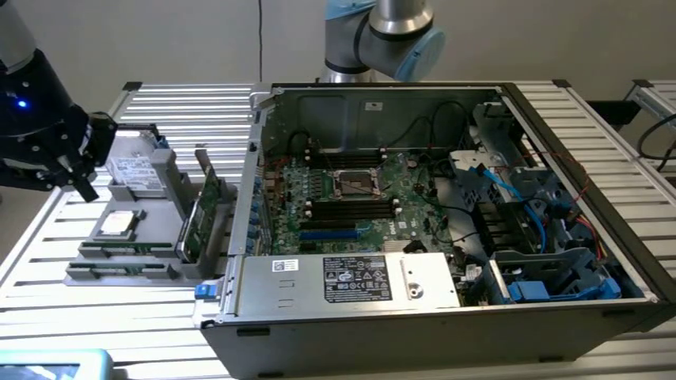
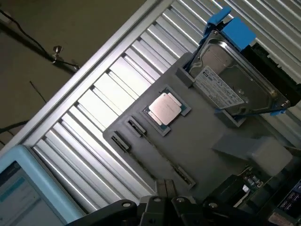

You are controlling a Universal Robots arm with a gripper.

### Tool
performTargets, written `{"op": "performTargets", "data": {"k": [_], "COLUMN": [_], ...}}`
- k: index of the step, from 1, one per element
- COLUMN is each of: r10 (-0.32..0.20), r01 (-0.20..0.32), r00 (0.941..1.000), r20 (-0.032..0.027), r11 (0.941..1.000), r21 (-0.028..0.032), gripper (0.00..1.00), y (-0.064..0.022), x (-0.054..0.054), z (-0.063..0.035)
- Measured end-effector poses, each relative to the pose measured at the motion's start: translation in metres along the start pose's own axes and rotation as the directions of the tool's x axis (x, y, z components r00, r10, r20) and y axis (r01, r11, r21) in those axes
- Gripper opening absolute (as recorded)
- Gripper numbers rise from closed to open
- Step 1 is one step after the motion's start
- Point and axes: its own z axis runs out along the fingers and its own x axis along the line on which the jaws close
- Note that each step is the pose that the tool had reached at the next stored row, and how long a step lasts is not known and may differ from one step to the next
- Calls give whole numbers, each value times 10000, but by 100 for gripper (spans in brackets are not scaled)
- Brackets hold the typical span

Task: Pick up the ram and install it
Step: 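Pick up the ram and move it above insertion slot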

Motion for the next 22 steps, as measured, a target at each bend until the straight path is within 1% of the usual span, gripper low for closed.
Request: {"op": "performTargets", "data": {"k": [3, 5, 8, 10, 13, 15, 19, 20, 22], "r10": [-555, -915, -1467, -1812, -2360, -2700, -3409, -3583, -3924], "r01": [555, 915, 1467, 1812, 2360, 2699, 3405, 3579, 3919], "r00": [9985, 9958, 9892, 9834, 9718, 9629, 9401, 9336, 9198], "r20": [-32, -48, -55, -44, -22, 0, 31, 34, 31], "r11": [9985, 9958, 9892, 9834, 9716, 9626, 9395, 9329, 9190], "r21": [1, 8, 43, 86, 174, 241, 374, 402, 439], "gripper": [11, 11, 11, 11, 11, 11, 11, 11, 11], "y": [0, -1, -1, 0, 0, 0, 0, -1, -1], "x": [0, 0, 0, 0, -1, 0, 0, 0, 0], "z": [0, 1, 1, 2, 0, 1, 2, 1, 1]}}
